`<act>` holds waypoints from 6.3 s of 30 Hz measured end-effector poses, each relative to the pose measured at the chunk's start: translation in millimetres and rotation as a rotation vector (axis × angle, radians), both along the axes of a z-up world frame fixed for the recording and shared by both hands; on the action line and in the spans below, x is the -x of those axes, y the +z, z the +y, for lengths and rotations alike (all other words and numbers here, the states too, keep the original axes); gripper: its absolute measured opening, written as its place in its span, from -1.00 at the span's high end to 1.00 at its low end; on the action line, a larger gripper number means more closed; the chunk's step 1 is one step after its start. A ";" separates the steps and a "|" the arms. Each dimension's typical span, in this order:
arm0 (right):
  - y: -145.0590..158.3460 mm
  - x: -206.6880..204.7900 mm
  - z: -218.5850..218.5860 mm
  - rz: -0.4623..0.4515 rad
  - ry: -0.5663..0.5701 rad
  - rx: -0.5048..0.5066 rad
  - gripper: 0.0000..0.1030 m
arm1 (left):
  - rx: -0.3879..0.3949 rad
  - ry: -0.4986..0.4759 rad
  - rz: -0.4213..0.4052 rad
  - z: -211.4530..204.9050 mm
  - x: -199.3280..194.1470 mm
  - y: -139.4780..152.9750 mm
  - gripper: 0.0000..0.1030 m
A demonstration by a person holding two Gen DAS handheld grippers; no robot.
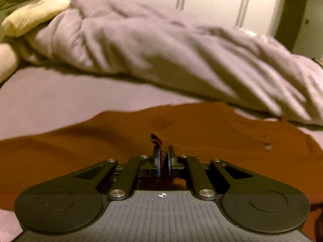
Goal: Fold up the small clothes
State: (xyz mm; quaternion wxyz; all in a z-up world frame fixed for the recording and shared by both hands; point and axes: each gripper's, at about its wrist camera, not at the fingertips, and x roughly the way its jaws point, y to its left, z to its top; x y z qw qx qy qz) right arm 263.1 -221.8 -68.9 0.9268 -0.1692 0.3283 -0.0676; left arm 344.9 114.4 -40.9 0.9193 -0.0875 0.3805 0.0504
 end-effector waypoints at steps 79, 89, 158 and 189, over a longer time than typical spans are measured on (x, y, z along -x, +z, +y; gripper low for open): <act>21.8 12.9 2.1 0.066 0.034 -0.304 0.60 | 0.056 0.066 0.066 23.2 41.6 -5.3 -0.44; 23.7 120.6 14.7 0.032 0.026 -0.359 0.11 | 0.443 0.547 -0.002 206.1 166.5 -24.2 0.24; 19.0 34.6 125.1 0.253 0.254 -0.781 0.25 | -0.260 0.209 0.103 64.7 196.8 -21.2 -0.59; 70.6 5.0 12.7 -0.069 0.126 -0.493 0.95 | -0.491 0.151 0.064 -24.2 130.1 -11.0 -0.66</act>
